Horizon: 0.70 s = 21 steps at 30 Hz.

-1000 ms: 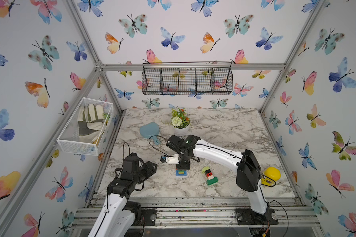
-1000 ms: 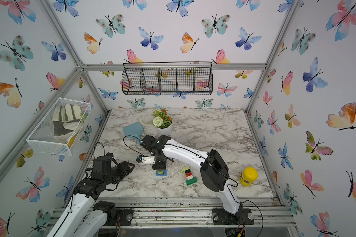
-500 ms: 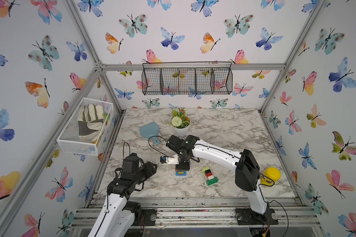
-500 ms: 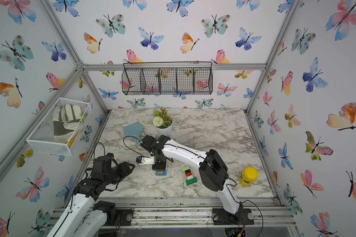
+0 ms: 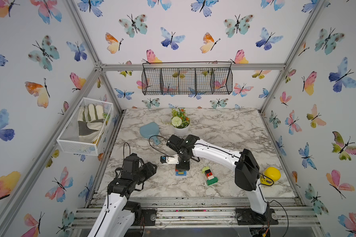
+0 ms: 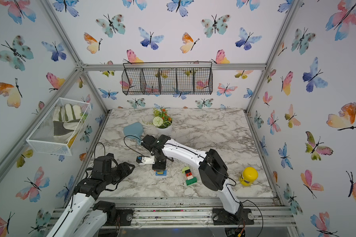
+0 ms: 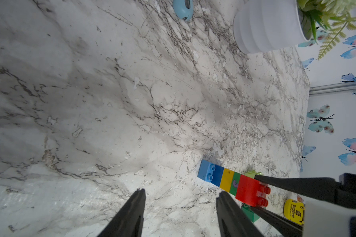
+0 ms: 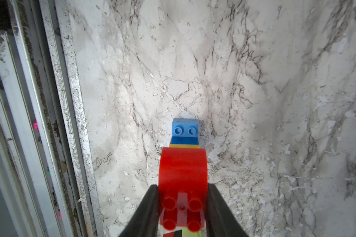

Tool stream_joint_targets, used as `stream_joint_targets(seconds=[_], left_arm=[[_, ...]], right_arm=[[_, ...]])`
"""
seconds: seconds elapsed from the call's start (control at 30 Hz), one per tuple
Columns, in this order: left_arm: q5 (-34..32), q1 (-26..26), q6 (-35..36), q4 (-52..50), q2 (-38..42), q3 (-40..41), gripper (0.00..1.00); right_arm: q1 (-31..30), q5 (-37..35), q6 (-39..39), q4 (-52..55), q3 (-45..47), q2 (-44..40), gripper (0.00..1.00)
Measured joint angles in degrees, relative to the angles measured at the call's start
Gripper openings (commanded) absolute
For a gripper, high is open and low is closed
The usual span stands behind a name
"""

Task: Assemble the number 1 with lego
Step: Assemble the lego brick with the lego brick.

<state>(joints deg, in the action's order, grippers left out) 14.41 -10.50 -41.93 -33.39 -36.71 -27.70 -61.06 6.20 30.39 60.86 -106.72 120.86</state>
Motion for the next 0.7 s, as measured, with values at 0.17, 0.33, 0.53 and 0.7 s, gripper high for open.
stream_joint_targets(seconds=[0.17,0.33,0.53,0.7], left_arm=[[0.0,0.0,0.0,0.0,-0.3,-0.2,0.61],[0.0,0.0,0.1,0.0,-0.9,-1.2,0.62],[1.4,0.1,0.7,0.7,-1.7,-1.8,0.65],[7.9,0.0,1.7,4.1,-4.2,-1.8,0.65]], right_arm=[[-0.2,0.1,-1.4,0.0,-0.1,3.5,0.70],[-0.2,0.3,-2.4,-1.7,-0.8,1.7,0.81],[0.7,1.3,-7.3,-9.8,7.7,-10.9,0.82],[2.2,0.4,-23.1,-21.7,21.2,-24.2,0.56]])
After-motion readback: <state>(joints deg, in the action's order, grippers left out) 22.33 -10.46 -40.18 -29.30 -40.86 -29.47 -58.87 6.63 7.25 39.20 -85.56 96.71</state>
